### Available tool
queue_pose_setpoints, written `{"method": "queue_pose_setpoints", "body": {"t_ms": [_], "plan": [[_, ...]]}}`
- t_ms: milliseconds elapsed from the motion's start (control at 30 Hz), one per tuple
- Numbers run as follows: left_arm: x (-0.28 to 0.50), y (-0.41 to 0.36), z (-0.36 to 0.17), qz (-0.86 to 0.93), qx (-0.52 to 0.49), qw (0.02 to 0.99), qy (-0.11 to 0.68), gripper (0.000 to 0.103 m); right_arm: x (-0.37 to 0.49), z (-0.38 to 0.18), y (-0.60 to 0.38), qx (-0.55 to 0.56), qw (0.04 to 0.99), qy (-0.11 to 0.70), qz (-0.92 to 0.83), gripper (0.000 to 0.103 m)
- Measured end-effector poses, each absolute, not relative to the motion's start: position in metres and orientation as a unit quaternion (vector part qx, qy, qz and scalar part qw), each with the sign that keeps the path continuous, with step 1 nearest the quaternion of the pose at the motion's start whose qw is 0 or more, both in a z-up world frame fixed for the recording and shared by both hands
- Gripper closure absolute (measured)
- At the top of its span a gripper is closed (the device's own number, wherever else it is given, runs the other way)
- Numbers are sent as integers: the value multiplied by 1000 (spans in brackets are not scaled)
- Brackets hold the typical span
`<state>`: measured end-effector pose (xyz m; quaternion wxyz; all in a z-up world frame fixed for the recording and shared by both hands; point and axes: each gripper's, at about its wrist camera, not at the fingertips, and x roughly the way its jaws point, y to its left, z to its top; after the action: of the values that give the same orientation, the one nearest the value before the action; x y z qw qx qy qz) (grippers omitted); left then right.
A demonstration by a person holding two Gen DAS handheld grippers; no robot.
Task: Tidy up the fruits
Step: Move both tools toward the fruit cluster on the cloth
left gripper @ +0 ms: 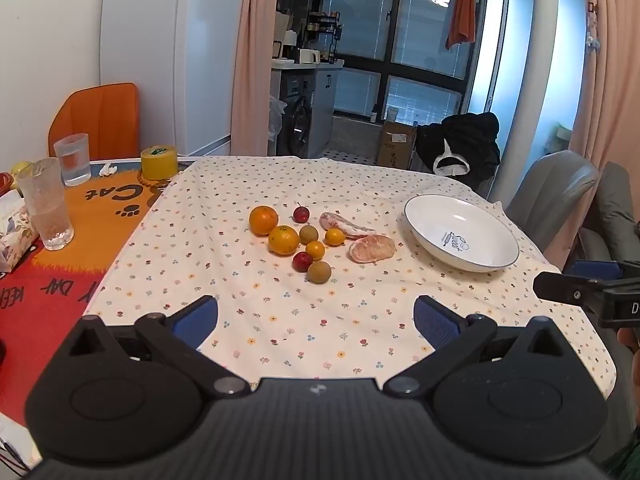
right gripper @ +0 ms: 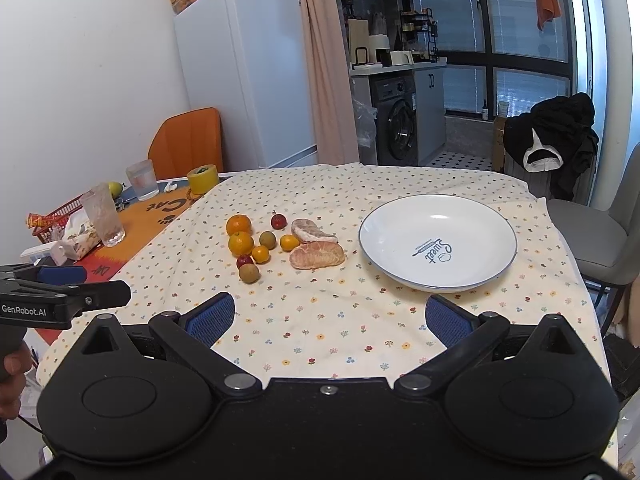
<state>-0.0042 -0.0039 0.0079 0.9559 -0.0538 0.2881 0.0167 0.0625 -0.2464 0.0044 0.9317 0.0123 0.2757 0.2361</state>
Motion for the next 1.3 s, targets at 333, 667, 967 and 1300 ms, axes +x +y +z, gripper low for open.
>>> {"method": "queue_pose_setpoints", "body": {"t_ms": [333,667,967,1300], "plan": [[-5,-5,10,17,-52,957,286,0,62,6,-248,12,933,275,234,0],[-5,-3,11,16,-52,957,286,0,62,6,-248,12,933,275,234,0],[-6,-3,12,16,-51,957,285,0,63,8,-253,12,934,272,231,0],[-6,-3,12,16,-51,957,285,0,62,9,-252,9,935,272,227,0]]}}
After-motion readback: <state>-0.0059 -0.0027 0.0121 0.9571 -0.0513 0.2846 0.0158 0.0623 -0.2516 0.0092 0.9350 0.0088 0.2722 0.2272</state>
